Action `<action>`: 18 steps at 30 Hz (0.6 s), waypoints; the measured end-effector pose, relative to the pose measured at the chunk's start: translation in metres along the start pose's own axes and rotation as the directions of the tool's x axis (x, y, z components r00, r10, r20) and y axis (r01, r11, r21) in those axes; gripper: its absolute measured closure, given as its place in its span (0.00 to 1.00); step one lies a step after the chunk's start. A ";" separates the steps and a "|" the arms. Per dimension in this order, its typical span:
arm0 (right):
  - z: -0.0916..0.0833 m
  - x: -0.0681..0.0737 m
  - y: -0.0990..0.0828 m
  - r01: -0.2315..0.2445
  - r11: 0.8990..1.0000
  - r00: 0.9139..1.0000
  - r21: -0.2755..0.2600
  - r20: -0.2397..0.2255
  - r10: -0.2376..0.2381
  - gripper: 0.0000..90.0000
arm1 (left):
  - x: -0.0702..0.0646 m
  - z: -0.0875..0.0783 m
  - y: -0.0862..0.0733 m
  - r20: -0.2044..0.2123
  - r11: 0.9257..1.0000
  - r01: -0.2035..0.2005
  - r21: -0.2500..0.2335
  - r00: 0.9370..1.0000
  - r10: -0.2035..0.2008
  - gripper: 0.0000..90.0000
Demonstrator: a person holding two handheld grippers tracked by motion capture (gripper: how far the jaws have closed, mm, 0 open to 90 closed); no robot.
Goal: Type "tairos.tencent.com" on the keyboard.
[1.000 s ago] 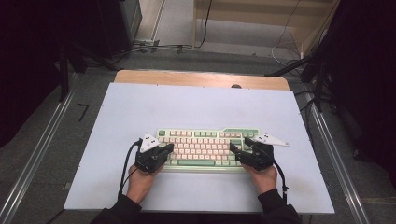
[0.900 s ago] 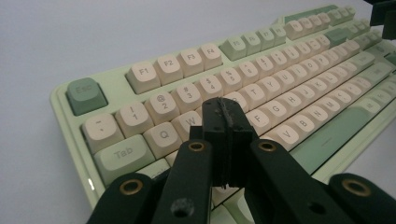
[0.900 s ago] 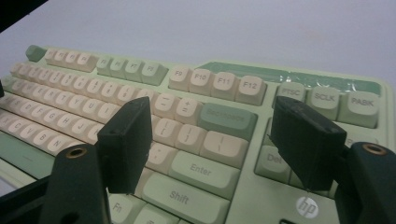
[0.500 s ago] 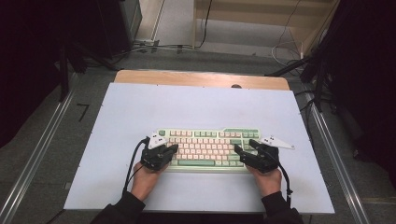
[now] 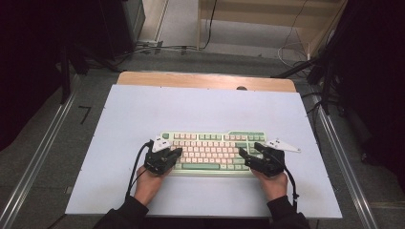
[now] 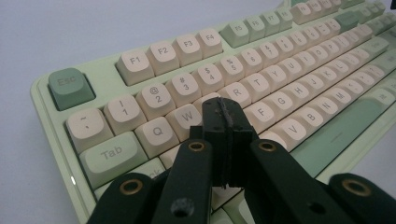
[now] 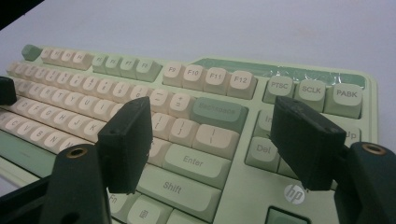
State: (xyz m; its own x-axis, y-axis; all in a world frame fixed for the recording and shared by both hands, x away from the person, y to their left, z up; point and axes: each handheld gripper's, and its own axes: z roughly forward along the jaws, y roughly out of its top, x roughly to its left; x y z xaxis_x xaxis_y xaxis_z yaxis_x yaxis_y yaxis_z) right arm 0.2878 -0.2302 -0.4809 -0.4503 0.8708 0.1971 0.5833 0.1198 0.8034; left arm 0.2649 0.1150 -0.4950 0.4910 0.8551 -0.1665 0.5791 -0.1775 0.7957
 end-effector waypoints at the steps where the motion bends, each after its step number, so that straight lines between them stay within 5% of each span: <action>1: 0.000 0.000 0.000 0.000 1.000 1.000 0.001 -0.001 0.000 0.31 | 0.000 0.000 0.000 0.000 1.000 0.000 0.000 1.000 0.000 1.00; 18: 0.001 0.001 0.000 0.008 1.000 1.000 0.001 -0.003 -0.008 0.31 | -0.001 0.000 0.000 0.002 1.000 0.000 0.000 1.000 0.000 1.00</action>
State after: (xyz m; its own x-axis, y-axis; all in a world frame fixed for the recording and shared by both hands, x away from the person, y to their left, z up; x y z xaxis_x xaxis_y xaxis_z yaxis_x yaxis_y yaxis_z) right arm 0.2880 -0.2291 -0.4809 -0.4568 0.8684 0.1928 0.5803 0.1267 0.8045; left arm 0.2645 0.1146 -0.4951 0.4923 0.8540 -0.1683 0.5795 -0.1773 0.7955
